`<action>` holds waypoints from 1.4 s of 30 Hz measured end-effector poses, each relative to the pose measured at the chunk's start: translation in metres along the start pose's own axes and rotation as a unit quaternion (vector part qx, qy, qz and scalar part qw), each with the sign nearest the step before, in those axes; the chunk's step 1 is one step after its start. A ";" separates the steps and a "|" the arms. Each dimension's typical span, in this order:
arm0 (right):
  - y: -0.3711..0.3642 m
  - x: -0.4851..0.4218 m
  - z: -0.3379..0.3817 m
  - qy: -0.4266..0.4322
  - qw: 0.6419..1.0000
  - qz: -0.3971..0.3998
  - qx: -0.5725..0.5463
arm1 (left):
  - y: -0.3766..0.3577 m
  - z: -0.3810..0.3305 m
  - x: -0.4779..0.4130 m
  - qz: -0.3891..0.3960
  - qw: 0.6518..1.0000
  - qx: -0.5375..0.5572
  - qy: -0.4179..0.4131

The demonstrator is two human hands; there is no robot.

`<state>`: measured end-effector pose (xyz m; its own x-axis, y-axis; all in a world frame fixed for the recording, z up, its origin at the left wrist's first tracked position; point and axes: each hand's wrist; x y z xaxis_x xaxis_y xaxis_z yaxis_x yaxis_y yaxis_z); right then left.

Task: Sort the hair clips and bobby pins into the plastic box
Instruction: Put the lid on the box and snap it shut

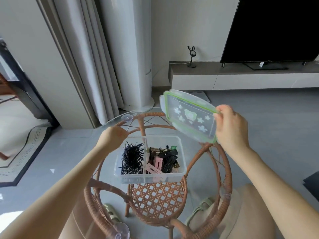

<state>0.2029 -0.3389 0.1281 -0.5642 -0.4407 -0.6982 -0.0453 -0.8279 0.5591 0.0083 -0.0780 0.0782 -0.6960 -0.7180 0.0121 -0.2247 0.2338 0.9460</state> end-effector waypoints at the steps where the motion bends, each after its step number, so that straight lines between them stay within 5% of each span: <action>1: -0.004 0.005 0.009 0.070 0.998 -0.009 -0.003 | 0.004 -0.002 0.002 -0.016 0.997 0.060 0.046; 3: -0.015 0.020 0.019 0.184 0.982 0.021 -0.018 | 0.012 -0.002 0.004 -0.007 0.945 0.288 0.156; 6: -0.029 0.047 0.018 0.282 0.952 0.107 -0.049 | 0.024 0.017 0.006 0.146 0.745 0.617 0.208; 7: -0.029 0.055 0.015 0.298 0.944 0.136 -0.045 | 0.028 0.020 0.010 0.195 0.729 0.631 0.179; 9: -0.029 0.067 0.007 0.322 0.926 0.196 -0.017 | 0.031 0.024 0.023 0.224 0.773 0.577 0.139; 13: -0.021 0.075 -0.002 0.335 0.908 0.253 -0.011 | 0.023 0.022 0.041 0.151 0.914 0.345 0.149; 18: -0.016 0.077 0.002 0.332 0.893 0.303 -0.020 | 0.018 0.019 0.039 0.034 0.981 0.158 0.111; 27: -0.013 0.075 0.008 0.331 0.872 0.358 -0.032 | 0.016 0.014 0.027 0.034 0.994 0.070 0.083; 31: -0.011 0.063 0.017 0.148 0.912 0.359 -0.134 | 0.016 0.014 0.027 0.045 0.993 0.073 0.083; 34: -0.021 0.051 0.025 -0.039 0.939 0.331 -0.081 | 0.015 0.015 0.028 0.058 0.989 0.093 0.100; 38: -0.041 0.047 0.026 -0.224 0.889 0.393 -0.070 | 0.014 0.013 0.032 0.069 0.984 0.123 0.112; 42: -0.046 0.046 0.025 -0.239 0.887 0.395 -0.030 | 0.009 0.007 0.042 -0.007 0.992 0.041 0.116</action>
<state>0.1583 -0.3128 0.0811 -0.6855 -0.7060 0.1777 0.5557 -0.3497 0.7543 -0.0281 -0.1018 0.0845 -0.5181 -0.8514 0.0820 -0.2951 0.2680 0.9171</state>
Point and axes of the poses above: each hand's wrist, its own x-axis away from the middle knuckle, its own y-axis out of the back of the hand, z = x × y, and after that the axes turned 14 degrees about -x, right-handed
